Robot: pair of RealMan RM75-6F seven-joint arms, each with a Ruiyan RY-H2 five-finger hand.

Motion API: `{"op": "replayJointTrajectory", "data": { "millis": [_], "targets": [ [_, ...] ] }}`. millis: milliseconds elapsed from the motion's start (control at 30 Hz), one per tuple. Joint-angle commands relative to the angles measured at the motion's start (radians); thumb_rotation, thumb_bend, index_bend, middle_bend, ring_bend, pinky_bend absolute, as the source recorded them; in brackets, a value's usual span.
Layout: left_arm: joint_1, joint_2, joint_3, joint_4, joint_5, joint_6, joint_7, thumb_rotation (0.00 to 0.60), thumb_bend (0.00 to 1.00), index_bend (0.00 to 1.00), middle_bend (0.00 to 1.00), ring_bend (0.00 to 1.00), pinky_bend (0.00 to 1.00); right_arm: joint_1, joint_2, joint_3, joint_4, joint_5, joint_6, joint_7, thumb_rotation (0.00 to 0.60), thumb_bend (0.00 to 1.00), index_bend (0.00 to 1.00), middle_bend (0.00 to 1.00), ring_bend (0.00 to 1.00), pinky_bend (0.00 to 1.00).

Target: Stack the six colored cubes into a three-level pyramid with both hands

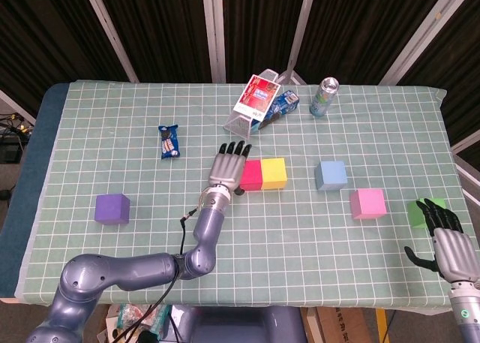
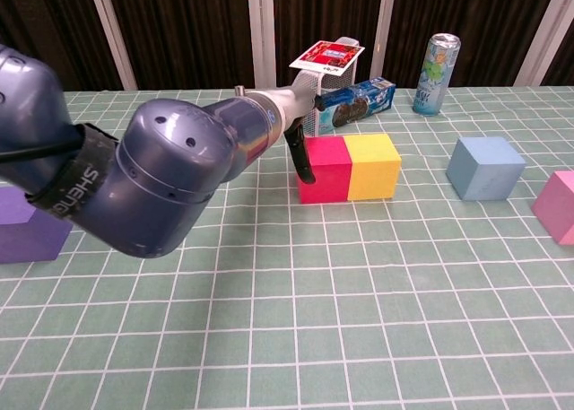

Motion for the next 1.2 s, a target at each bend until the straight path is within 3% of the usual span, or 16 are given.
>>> {"op": "replayJointTrajectory", "data": {
  "millis": [33, 267, 533, 1200],
  "targets": [
    [0.030, 0.040, 0.018, -0.064, 0.003, 0.027, 0.011, 0.600, 0.10, 0.00, 0.00, 0.00, 0.02, 0.000, 0.000, 0.000, -0.001, -0.001, 0.000, 0.000, 0.600, 0.32, 0.00, 0.00, 0.00, 0.00],
    [0.073, 0.094, 0.052, -0.142, 0.030, 0.060, 0.003, 0.600, 0.11, 0.00, 0.00, 0.00, 0.02, -0.001, -0.001, -0.002, -0.004, -0.005, 0.002, -0.004, 0.600, 0.32, 0.00, 0.00, 0.00, 0.00],
    [0.070, 0.103, 0.063, -0.131, 0.031, 0.070, 0.017, 0.600, 0.17, 0.00, 0.00, 0.00, 0.02, 0.000, -0.002, 0.000, -0.009, 0.004, -0.001, -0.005, 0.600, 0.32, 0.00, 0.00, 0.00, 0.00],
    [0.018, -0.016, 0.055, 0.133, 0.134, -0.015, -0.070, 0.600, 0.26, 0.00, 0.00, 0.00, 0.02, 0.005, 0.001, 0.004, -0.011, 0.023, -0.020, 0.007, 0.600, 0.32, 0.00, 0.00, 0.00, 0.00]
  ]
}}
